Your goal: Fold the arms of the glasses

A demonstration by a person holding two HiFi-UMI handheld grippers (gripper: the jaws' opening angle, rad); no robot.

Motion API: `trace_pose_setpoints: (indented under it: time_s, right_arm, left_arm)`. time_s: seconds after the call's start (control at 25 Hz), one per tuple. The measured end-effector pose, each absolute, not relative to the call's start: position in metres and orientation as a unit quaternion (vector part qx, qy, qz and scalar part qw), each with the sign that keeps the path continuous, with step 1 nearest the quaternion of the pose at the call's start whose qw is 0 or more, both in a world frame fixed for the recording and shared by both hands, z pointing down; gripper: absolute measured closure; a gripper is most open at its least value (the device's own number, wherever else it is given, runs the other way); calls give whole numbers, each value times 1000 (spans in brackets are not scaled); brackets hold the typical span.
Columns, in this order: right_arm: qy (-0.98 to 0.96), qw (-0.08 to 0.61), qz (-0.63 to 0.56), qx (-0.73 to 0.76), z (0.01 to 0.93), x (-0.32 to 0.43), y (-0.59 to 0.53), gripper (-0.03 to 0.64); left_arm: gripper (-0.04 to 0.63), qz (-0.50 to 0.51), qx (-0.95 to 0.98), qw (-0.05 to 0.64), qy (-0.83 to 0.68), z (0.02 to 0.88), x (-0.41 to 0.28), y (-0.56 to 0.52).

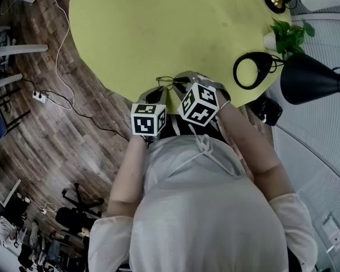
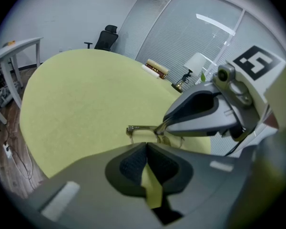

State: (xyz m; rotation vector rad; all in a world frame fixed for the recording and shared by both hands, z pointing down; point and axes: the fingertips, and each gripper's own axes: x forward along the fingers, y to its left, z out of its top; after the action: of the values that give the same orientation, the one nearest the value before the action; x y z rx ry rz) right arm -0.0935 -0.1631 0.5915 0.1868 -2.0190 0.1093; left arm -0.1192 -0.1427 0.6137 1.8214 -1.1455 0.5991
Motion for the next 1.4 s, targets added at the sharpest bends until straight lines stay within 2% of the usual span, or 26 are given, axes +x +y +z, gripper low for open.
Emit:
trace_pose_setpoints:
  time_s: [1.0, 1.4]
  right_arm:
    - [-841, 532, 88, 35, 619, -100, -176, 505]
    - [-872, 476, 87, 71, 580, -101, -170, 502]
  left_arm:
    - [589, 227, 729, 461, -452, 616, -125, -150]
    - [589, 217, 746, 446, -444, 586, -117, -148]
